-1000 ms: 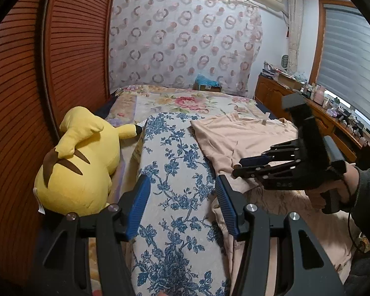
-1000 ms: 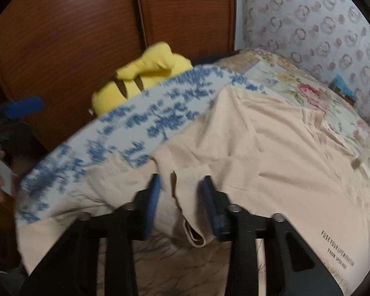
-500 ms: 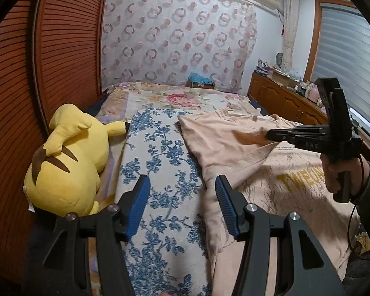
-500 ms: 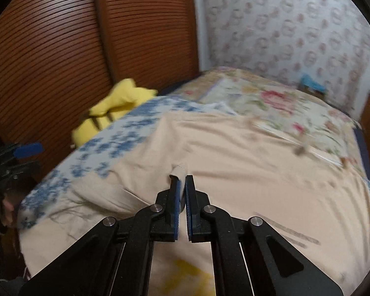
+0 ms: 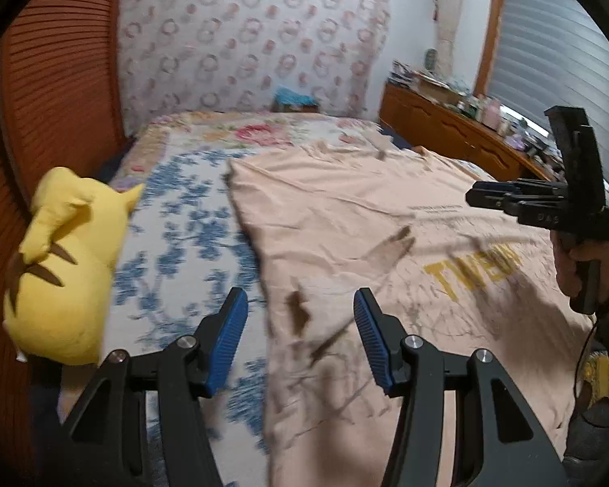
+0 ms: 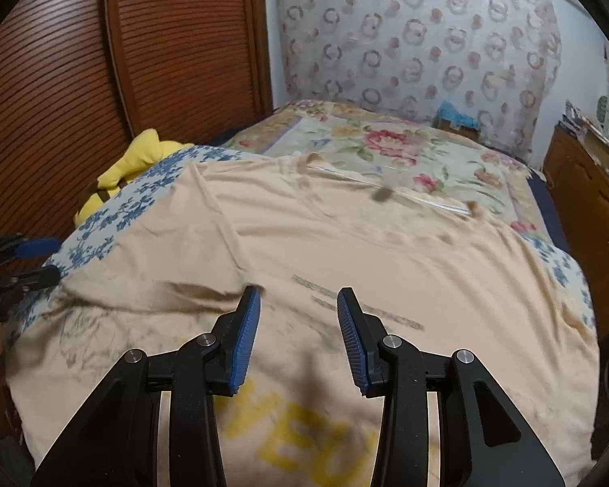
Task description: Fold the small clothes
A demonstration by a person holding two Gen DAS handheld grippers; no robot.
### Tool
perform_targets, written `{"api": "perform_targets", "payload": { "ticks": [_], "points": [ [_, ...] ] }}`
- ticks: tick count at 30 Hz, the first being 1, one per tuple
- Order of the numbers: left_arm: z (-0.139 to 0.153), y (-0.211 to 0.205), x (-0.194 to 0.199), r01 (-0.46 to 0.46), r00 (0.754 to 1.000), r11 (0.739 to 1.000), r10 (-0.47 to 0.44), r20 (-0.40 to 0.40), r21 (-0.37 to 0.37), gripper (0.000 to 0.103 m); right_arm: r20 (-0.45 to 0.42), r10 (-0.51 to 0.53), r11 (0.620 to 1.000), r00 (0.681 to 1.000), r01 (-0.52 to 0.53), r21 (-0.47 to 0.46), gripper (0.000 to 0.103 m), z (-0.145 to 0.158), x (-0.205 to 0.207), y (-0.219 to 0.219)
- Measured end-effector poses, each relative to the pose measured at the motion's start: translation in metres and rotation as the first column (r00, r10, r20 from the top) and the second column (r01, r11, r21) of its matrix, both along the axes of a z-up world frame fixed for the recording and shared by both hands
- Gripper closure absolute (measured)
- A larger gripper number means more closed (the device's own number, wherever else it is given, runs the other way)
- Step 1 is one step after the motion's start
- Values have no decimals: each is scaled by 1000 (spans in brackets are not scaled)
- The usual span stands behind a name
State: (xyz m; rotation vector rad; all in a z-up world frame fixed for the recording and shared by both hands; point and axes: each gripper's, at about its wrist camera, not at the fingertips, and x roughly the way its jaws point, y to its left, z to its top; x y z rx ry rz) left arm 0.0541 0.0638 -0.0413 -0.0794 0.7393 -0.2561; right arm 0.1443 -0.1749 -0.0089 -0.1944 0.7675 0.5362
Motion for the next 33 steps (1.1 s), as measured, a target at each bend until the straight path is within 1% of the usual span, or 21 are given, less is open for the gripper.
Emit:
{"api": "perform_targets", "payload": {
  "ticks": [1, 4, 8, 10, 13, 16, 19, 24, 27, 29, 31, 33],
  "points": [
    [-1, -3, 3, 11, 1000, 1000, -11, -10, -3, 62, -1, -6, 1000, 1000, 6, 3, 63, 2, -2, -7],
    [-5, -11, 15, 20, 998, 1000, -20, -65, 6, 72, -6, -26, 1000, 1000, 26, 14, 63, 3, -10, -31],
    [-12, -20, 22, 26, 994, 999, -22, -104, 34, 77, -6, -60, 998, 998, 60, 24, 63, 0, -21, -61],
    [-13, -23, 23, 27, 994, 999, -22, -106, 38, 85, -13, -73, 996, 997, 73, 43, 63, -1, -25, -71],
    [-11, -28, 15, 48, 994, 998, -44, -96, 33, 87, -23, -86, 994, 996, 88, 63, 63, -3, -30, -83],
    [-8, -37, 5, 87, 991, 996, -85, -102, 14, 87, -34, -98, 992, 995, 100, 78, 63, -4, -32, -92],
    [-9, -47, -5, 121, 986, 993, -119, -112, 9, 87, -35, -109, 989, 993, 111, 93, 63, -4, -38, -101],
    [-3, -59, -24, 150, 985, 989, -148, -91, 11, 87, -27, -122, 988, 992, 124, 92, 63, -2, -47, -115],
    [3, -62, -28, 157, 985, 987, -155, -69, 21, 77, -16, -137, 987, 990, 138, 77, 63, -2, -55, -128],
    [6, -62, -27, 158, 986, 987, -157, -57, 24, 74, -9, -155, 985, 988, 155, 69, 63, 0, -59, -140],
    [11, -62, -23, 149, 988, 989, -147, -41, 24, 64, 1, -182, 982, 983, 182, 59, 57, 1, -61, -155],
    [14, -63, -15, 139, 990, 990, -139, -25, 16, 59, 17, -223, 974, 975, 223, 42, 54, 3, -63, -176]
  ]
}}
